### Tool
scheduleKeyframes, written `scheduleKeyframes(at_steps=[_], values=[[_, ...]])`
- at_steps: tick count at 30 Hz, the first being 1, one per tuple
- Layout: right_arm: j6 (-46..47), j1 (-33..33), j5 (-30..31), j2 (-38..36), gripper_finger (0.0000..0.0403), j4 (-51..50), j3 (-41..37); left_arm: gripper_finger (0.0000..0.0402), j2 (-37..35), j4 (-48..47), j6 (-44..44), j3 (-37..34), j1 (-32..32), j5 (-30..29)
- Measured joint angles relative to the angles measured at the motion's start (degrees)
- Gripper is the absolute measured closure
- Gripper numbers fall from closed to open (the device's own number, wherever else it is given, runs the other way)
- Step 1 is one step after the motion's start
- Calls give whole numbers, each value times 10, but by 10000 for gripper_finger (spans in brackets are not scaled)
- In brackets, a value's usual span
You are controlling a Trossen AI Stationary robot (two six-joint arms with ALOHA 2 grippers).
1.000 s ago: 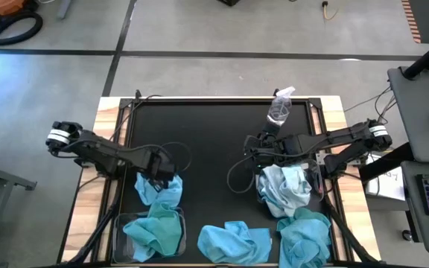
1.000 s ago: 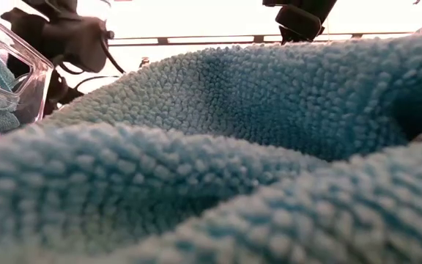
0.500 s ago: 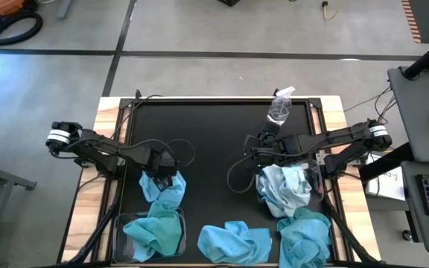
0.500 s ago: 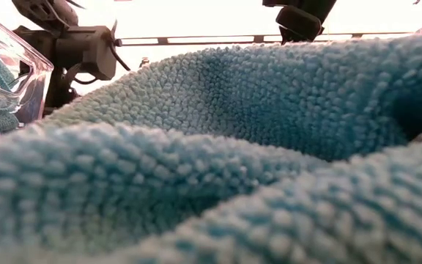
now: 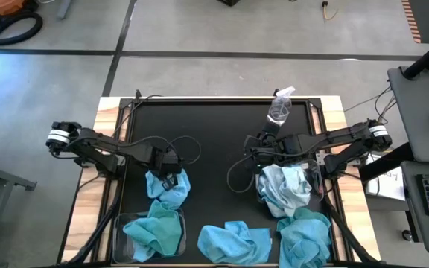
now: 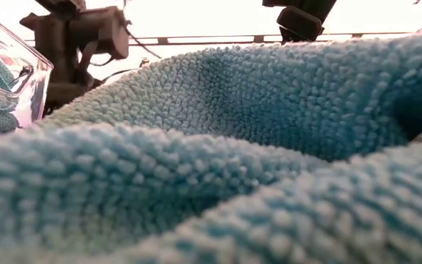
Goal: Sort microfiber towel by color & place in baskets
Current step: Put the blue microfiber towel into the left transparent bin
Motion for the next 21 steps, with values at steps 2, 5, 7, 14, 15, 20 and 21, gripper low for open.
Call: scheduleKeyframes(at_steps=[2, 5, 7, 14, 15, 20, 21], values=[[0, 0, 0, 0, 330, 0, 0, 399, 0, -11, 20, 24, 0, 0], [0, 0, 0, 0, 330, 0, 0, 400, 0, -35, 51, 68, 0, 0], [0, 0, 0, 0, 330, 0, 0, 401, 0, -51, 70, 100, 0, 0], [-2, 0, 0, 0, 330, 0, 0, 401, 0, -159, 120, 227, -1, 0], [-5, 0, 0, 0, 330, 0, 0, 401, 0, -184, 126, 248, -2, 0], [-19, 0, 0, 0, 330, 0, 0, 401, 0, -314, 166, 368, -8, 0], [-20, 0, 0, 0, 330, 0, 0, 401, 0, -334, 169, 394, -9, 0]])
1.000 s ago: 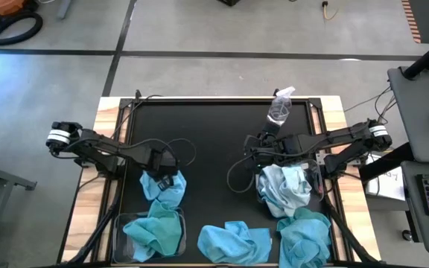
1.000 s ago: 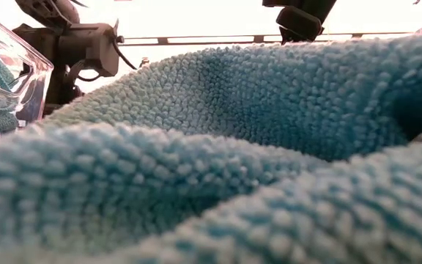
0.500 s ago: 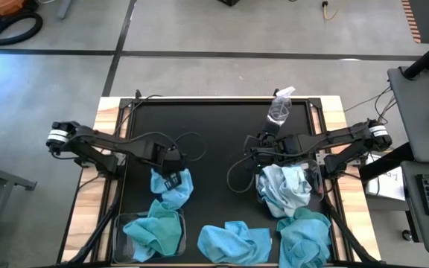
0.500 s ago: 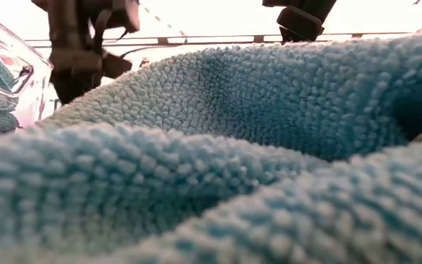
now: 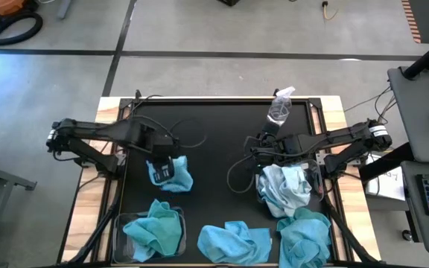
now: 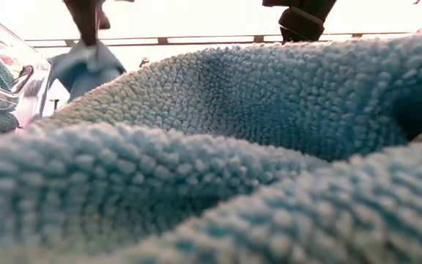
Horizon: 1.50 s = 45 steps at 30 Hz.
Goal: Sort microfiber towel by color & place in baskets
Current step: Put the blue microfiber towel into the left transparent bin
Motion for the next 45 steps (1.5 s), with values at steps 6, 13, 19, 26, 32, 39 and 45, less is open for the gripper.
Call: scheduleKeyframes(at_steps=[6, 13, 19, 26, 32, 39, 45], values=[[5, 0, 0, 0, 330, 0, 0, 401, 0, -50, -1, 152, -15, 0], [5, 0, 0, 0, 330, 0, 0, 401, 0, -56, -31, 289, -78, 2], [21, 0, 0, 0, 330, 0, 0, 402, 2, -53, -82, 347, -222, 16], [42, 0, -1, 0, 330, -7, 0, 402, 6, 18, -178, 328, -422, -97], [66, 0, -3, 0, 330, -8, 0, 402, 42, 31, -282, 306, -554, -212], [87, 0, -18, 0, 330, -11, 0, 401, 117, -6, -356, 298, -615, -226], [140, 0, -79, 0, 330, -24, 0, 401, 157, -83, -462, 294, -626, -224]])
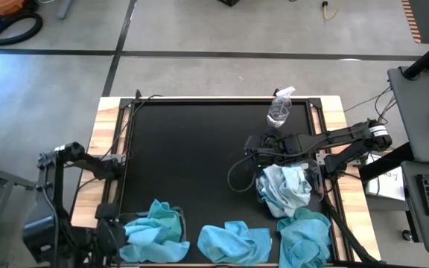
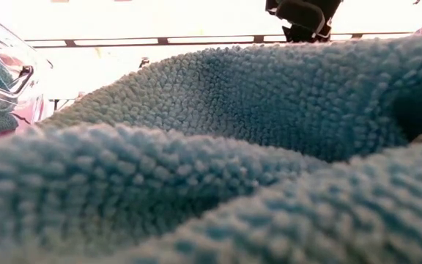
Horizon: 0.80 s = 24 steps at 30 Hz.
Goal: Sort microfiber towel by color & place in baskets
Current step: Put the blue microfiber towel into the left transparent bin
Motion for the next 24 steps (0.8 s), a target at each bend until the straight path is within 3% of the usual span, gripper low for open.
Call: scheduleKeyframes(at_steps=[8, 18, 24], values=[[-6, 1, -13, 0, 330, -4, 0, 401, 2, -1, -146, -62, -14, 16], [-6, 1, -13, 0, 330, -16, 0, 401, -2, 4, -291, -203, -16, 29], [-6, 1, -13, 0, 330, -16, 0, 401, -1, 60, -374, -295, -15, 41]])
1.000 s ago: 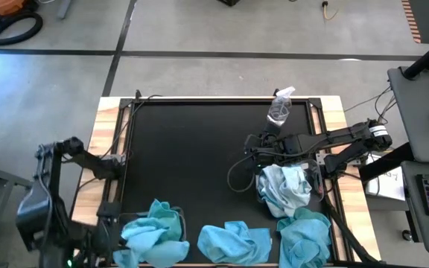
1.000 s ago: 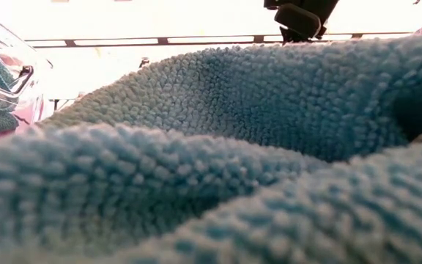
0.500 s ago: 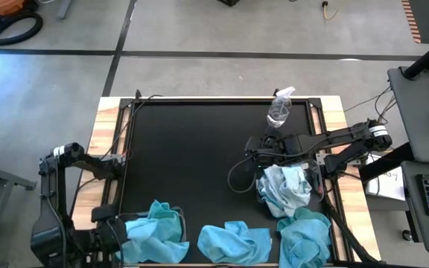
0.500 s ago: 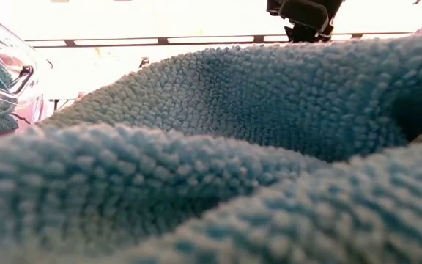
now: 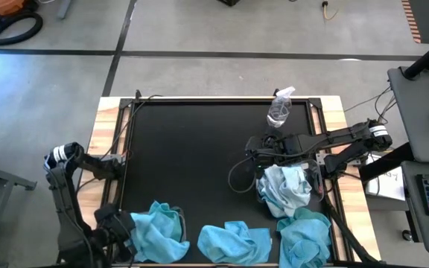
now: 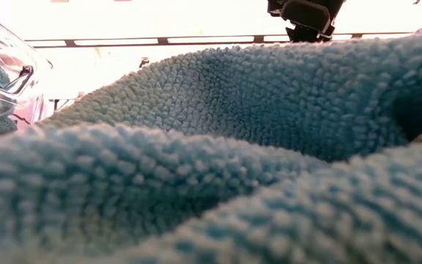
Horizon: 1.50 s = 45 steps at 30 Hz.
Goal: Sort microfiber towel by color & place in baskets
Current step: Put the blue microfiber towel into the left transparent bin
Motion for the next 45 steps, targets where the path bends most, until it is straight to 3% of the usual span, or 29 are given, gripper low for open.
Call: scheduleKeyframes(at_steps=[5, 10, 15, 30, 38, 40, 45], values=[[0, 0, 0, 0, 330, 0, 0, 401, 0, 49, -47, -54, 9, 25], [0, 0, 0, 0, 330, 1, 0, 401, -3, 49, -82, -61, 26, 53], [0, 0, 0, 0, 330, 1, 0, 391, -7, 52, -81, -28, 34, 53], [0, 0, -3, 0, 330, -5, 0, 268, -7, 52, 27, 58, 50, 53], [2, 0, -14, 0, 330, -13, 0, 258, -8, 13, 130, 188, 67, 20], [2, 0, -33, 0, 330, -13, 0, 258, -8, -19, 121, 195, 67, 8], [2, 0, -62, 0, 330, -13, 0, 258, -9, -62, 89, 174, 68, 53]])
